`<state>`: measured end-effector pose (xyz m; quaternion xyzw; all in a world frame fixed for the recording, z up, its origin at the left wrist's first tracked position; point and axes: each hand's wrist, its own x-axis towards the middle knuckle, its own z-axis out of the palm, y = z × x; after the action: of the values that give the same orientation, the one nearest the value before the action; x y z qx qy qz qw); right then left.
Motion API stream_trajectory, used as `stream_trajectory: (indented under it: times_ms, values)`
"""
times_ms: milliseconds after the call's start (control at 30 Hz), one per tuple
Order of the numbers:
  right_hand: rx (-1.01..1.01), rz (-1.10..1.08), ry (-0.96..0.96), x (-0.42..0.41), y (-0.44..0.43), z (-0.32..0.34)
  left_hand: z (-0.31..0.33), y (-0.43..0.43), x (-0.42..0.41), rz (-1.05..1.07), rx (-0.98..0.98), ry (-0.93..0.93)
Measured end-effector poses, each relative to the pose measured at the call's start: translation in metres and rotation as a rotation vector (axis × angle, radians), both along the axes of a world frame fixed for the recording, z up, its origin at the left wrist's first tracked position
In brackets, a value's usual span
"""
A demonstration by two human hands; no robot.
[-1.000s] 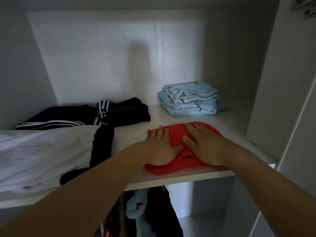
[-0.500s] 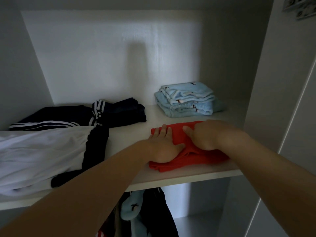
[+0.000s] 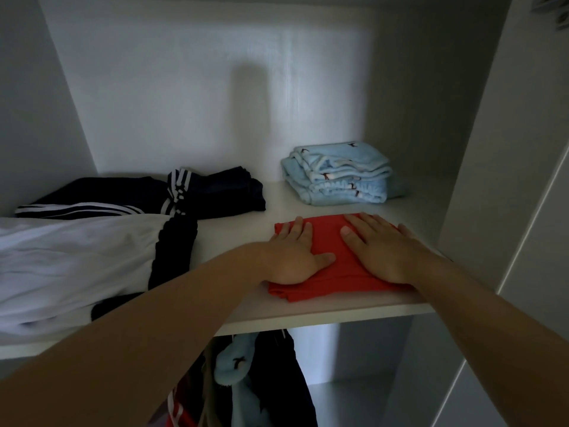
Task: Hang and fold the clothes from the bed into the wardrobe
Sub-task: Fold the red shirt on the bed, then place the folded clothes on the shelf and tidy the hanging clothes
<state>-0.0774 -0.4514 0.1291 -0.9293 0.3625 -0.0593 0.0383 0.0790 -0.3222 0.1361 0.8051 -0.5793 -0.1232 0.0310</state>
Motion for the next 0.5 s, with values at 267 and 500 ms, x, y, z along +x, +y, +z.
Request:
stream_trajectory:
  times_ms: [267,500]
  values:
    - [-0.057,-0.178,0.172,0.011,0.028,0.027,0.017,0.035,-0.005,-0.005,-0.207,-0.145]
    - [-0.286,0.159,-0.140,0.078,0.119,0.049,0.058,0.150,0.092,0.296,-0.297,-0.167]
